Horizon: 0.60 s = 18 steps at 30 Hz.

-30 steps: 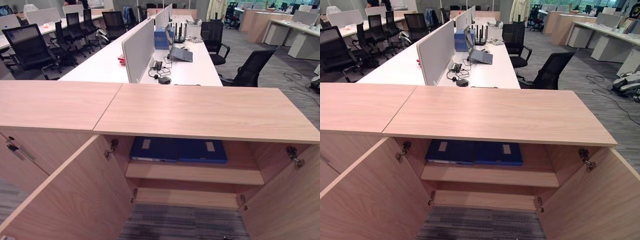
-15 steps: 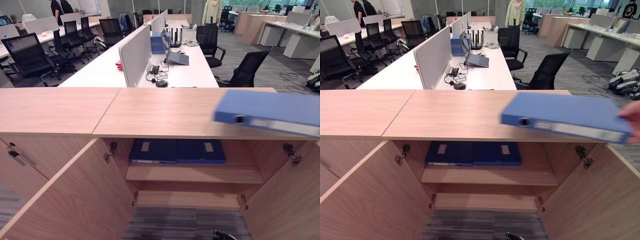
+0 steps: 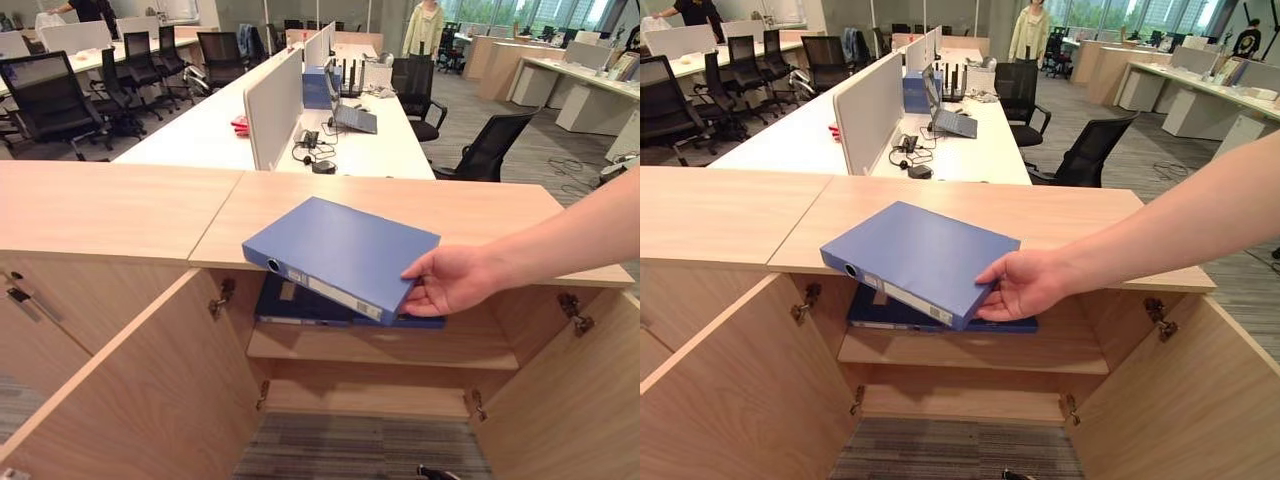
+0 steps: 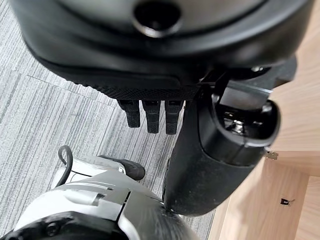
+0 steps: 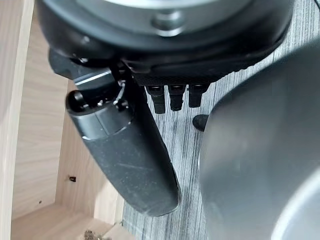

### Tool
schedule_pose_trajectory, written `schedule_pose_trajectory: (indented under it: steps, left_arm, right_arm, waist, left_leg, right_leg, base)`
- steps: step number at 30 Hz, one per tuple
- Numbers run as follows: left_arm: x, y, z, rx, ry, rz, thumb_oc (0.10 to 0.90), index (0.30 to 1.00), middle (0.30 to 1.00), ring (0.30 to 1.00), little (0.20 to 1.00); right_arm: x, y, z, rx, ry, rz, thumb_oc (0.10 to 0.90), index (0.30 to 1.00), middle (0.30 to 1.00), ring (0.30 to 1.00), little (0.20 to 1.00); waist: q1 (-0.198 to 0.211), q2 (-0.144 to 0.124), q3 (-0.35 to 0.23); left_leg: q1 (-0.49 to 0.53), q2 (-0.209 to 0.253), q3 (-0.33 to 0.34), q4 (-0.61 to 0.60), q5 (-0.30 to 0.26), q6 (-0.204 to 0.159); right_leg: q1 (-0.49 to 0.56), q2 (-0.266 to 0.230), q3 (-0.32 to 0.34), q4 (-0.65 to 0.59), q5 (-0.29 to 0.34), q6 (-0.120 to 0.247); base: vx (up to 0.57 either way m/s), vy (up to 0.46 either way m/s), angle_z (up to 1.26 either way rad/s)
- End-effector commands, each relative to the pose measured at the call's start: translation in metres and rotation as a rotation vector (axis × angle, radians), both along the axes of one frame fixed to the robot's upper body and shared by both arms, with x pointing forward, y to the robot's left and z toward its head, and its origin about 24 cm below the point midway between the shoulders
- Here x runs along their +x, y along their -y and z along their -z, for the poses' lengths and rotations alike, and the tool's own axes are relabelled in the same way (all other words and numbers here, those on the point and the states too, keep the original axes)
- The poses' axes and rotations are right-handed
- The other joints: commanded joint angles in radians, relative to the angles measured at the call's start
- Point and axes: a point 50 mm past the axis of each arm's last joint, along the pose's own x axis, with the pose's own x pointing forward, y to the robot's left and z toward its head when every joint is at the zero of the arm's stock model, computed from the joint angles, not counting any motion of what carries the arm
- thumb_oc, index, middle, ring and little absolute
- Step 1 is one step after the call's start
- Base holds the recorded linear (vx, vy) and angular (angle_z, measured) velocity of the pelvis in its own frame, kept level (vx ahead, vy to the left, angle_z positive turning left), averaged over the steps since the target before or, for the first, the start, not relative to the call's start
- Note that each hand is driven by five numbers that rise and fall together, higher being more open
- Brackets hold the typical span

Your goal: Put the empty folder in the office cabinet

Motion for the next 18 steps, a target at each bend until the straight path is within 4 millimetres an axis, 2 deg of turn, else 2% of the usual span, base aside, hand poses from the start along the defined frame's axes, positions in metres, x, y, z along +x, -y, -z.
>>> schedule_pose_trajectory:
  steps: [1,6,7,8,9,10,12,13,14,15,17,18]
  left_arm:
    - [0.045,0.047,0.002,-0.079,0.106,0.095,0.800,0.900,0.900,0.900,0.900]
    - [0.106,0.050,-0.017,-0.011,0.344,0.243,0.800,0.900,0.900,0.900,0.900]
    - [0.136,0.051,-0.037,0.005,0.514,0.270,0.800,0.900,0.900,0.900,0.900]
    - [0.136,0.051,-0.037,0.005,0.513,0.270,0.800,0.900,0.900,0.900,0.900]
    - [0.151,0.050,-0.053,0.020,0.625,0.286,0.800,0.900,0.900,0.900,0.900]
    - [0.162,0.043,-0.081,0.059,0.784,0.300,0.800,0.900,0.900,0.900,0.900]
    - [0.166,0.035,-0.113,0.111,0.935,0.293,0.800,0.900,0.900,0.900,0.900]
    - [0.166,0.035,-0.113,0.111,0.934,0.293,0.800,0.900,0.900,0.900,0.900]
    - [0.170,0.024,-0.140,0.198,1.045,0.297,0.800,0.900,0.900,0.900,0.900]
    - [0.170,0.024,-0.140,0.198,1.045,0.297,0.800,0.900,0.900,0.900,0.900]
    - [0.176,0.009,-0.175,0.352,1.175,0.304,0.800,0.900,0.900,0.900,0.900]
    - [0.175,0.000,-0.192,0.430,1.233,0.272,0.800,0.900,0.900,0.900,0.900]
  right_arm:
    - [0.028,0.002,-0.006,-0.030,0.063,-0.019,0.800,0.900,0.900,0.900,0.900]
    - [0.031,0.011,-0.008,-0.063,0.089,-0.016,0.800,0.900,0.900,0.900,0.900]
    - [0.037,0.017,-0.012,-0.080,0.121,-0.019,0.800,0.900,0.900,0.900,0.900]
    - [0.037,0.017,-0.012,-0.080,0.121,-0.019,0.800,0.900,0.900,0.900,0.900]
    - [0.037,0.021,-0.013,-0.085,0.136,-0.012,0.800,0.900,0.900,0.900,0.900]
    - [0.039,0.026,-0.015,-0.099,0.156,-0.009,0.800,0.900,0.900,0.900,0.900]
    - [0.039,0.026,-0.016,-0.099,0.164,-0.008,0.800,0.900,0.900,0.900,0.900]
    - [0.038,0.026,-0.015,-0.099,0.164,-0.009,0.800,0.900,0.900,0.900,0.900]
    - [0.037,0.023,-0.014,-0.098,0.152,-0.014,0.800,0.900,0.900,0.900,0.900]
    - [0.037,0.023,-0.014,-0.098,0.151,-0.014,0.800,0.900,0.900,0.900,0.900]
    - [0.040,0.013,-0.014,-0.079,0.155,-0.033,0.800,0.900,0.900,0.900,0.900]
    - [0.028,0.017,-0.013,-0.071,0.161,-0.031,0.800,0.900,0.900,0.900,0.900]
  waist:
    - [-0.001,0.044,0.000]
    - [-0.001,0.045,0.015]
    - [-0.001,0.047,0.026]
    - [-0.001,0.047,0.026]
    - [0.002,0.048,0.035]
    - [0.008,0.047,0.052]
    - [0.018,0.042,0.069]
    - [0.018,0.042,0.069]
    - [0.030,0.037,0.076]
    - [0.030,0.036,0.076]
    - [0.042,0.021,0.080]
    - [0.039,0.009,0.086]
  left_leg:
    - [-0.058,-0.012,-0.098,-0.027,0.001,-0.040]
    - [-0.059,-0.015,-0.108,-0.027,0.004,-0.039]
    - [-0.060,-0.017,-0.112,-0.027,0.007,-0.038]
    - [-0.059,-0.017,-0.112,-0.027,0.007,-0.038]
    - [-0.061,-0.019,-0.114,-0.027,0.008,-0.037]
    - [-0.059,-0.021,-0.117,-0.027,0.009,-0.035]
    - [-0.056,-0.022,-0.119,-0.027,0.009,-0.034]
    - [-0.055,-0.022,-0.118,-0.027,0.009,-0.034]
    - [-0.052,-0.021,-0.117,-0.027,0.007,-0.033]
    - [-0.052,-0.021,-0.116,-0.027,0.007,-0.033]
    - [-0.046,-0.020,-0.112,-0.027,0.003,-0.032]
    - [-0.042,-0.020,-0.112,-0.027,-0.001,-0.032]
  right_leg:
    - [0.077,0.062,0.014,0.000,-0.078,-0.016]
    - [0.077,0.059,0.008,0.000,-0.075,-0.017]
    - [0.077,0.058,0.005,0.000,-0.072,-0.018]
    - [0.077,0.058,0.005,0.000,-0.072,-0.018]
    - [0.076,0.057,0.005,0.000,-0.068,-0.018]
    - [0.076,0.057,0.004,0.000,-0.064,-0.018]
    - [0.077,0.057,0.005,0.000,-0.060,-0.018]
    - [0.077,0.057,0.006,0.000,-0.060,-0.018]
    - [0.080,0.058,0.008,0.000,-0.059,-0.018]
    - [0.080,0.058,0.008,0.000,-0.059,-0.018]
    - [0.084,0.059,0.013,0.000,-0.061,-0.018]
    - [0.085,0.060,0.018,0.000,-0.058,-0.019]
  base:
    - [0.00,0.021,0.03]
    - [-0.02,0.015,0.06]
    - [-0.03,0.017,0.07]
    - [-0.05,0.020,0.05]
    - [-0.07,0.012,0.10]
    - [-0.09,0.014,0.11]
    - [-0.07,0.003,0.05]
    - [-0.05,-0.007,0.01]
    - [0.00,0.000,0.00]
    - [0.00,0.000,0.00]
    - [-0.01,-0.018,-0.03]
    - [0.00,0.000,0.00]
